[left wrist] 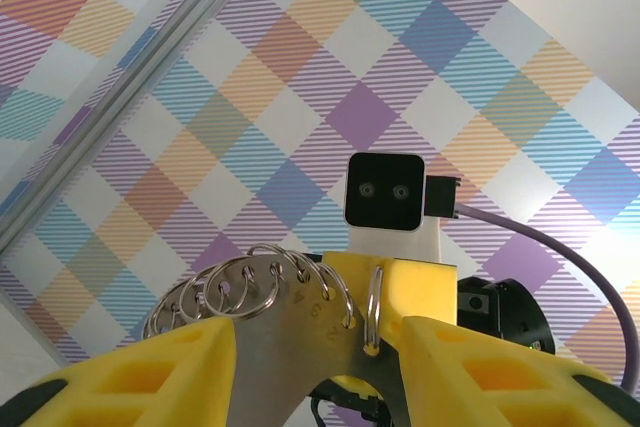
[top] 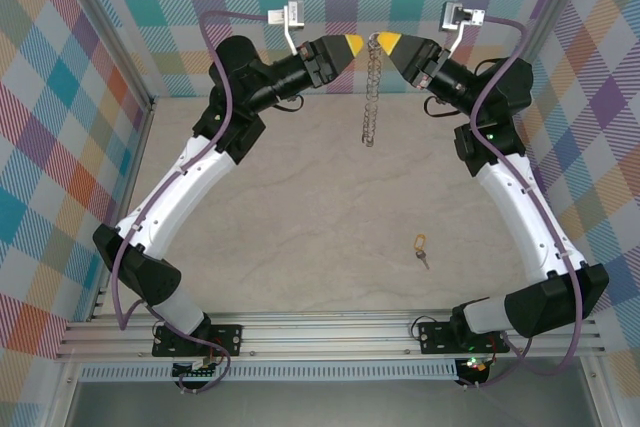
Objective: Put the keys on the keyring
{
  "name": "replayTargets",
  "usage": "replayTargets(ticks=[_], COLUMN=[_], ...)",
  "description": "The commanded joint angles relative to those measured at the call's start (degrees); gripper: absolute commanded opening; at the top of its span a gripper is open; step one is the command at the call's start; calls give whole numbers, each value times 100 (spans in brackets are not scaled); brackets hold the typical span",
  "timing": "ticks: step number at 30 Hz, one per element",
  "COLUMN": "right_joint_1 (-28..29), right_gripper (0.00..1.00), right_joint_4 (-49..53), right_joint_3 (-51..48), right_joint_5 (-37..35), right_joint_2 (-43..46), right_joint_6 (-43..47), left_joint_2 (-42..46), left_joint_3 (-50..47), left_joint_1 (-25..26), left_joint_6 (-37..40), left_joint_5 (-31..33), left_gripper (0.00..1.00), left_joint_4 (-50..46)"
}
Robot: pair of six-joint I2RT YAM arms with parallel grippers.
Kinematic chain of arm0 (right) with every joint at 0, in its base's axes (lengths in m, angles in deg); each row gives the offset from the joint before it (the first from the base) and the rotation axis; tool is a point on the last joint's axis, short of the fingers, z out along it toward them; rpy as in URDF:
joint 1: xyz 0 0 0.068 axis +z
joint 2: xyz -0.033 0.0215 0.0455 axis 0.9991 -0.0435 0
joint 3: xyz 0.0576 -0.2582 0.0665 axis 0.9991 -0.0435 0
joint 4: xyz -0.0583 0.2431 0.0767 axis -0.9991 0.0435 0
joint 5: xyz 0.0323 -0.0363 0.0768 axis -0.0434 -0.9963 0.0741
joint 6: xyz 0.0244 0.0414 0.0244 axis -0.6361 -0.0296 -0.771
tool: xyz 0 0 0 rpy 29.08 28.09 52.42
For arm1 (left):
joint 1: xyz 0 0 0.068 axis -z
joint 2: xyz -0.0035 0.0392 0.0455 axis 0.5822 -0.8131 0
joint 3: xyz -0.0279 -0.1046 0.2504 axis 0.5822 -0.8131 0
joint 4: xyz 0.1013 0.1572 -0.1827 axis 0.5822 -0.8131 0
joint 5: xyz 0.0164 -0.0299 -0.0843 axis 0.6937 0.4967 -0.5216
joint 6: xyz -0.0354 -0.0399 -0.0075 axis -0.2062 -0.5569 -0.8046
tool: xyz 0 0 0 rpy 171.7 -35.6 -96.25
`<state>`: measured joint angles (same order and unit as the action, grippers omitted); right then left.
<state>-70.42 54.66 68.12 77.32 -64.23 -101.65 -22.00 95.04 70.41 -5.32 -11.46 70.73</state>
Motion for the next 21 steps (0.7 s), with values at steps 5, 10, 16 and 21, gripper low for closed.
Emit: replayTargets(ticks=[5, 10, 16, 21], right_joint_1=[124, 200, 252, 252], right_gripper=[0, 0, 0, 0], right_joint_4=[-324, -286, -261, -239], right_joint_3=[53, 93, 132, 93], right_joint_5=[-38, -34, -41, -67], right_joint_2=[-67, -132, -177, -168], right_joint_6=[-52, -47, -16, 11], left_joint_2=[-18, -16, 12, 92], left_joint_3=[117, 126, 70, -100], left_joint_1=[52, 48, 57, 60], left_joint_6=[-82, -104, -109, -110], left_joint_5=[-163, -165, -198, -162], left_gripper=[45, 42, 37, 31], left_joint_4=[406, 446, 439, 489])
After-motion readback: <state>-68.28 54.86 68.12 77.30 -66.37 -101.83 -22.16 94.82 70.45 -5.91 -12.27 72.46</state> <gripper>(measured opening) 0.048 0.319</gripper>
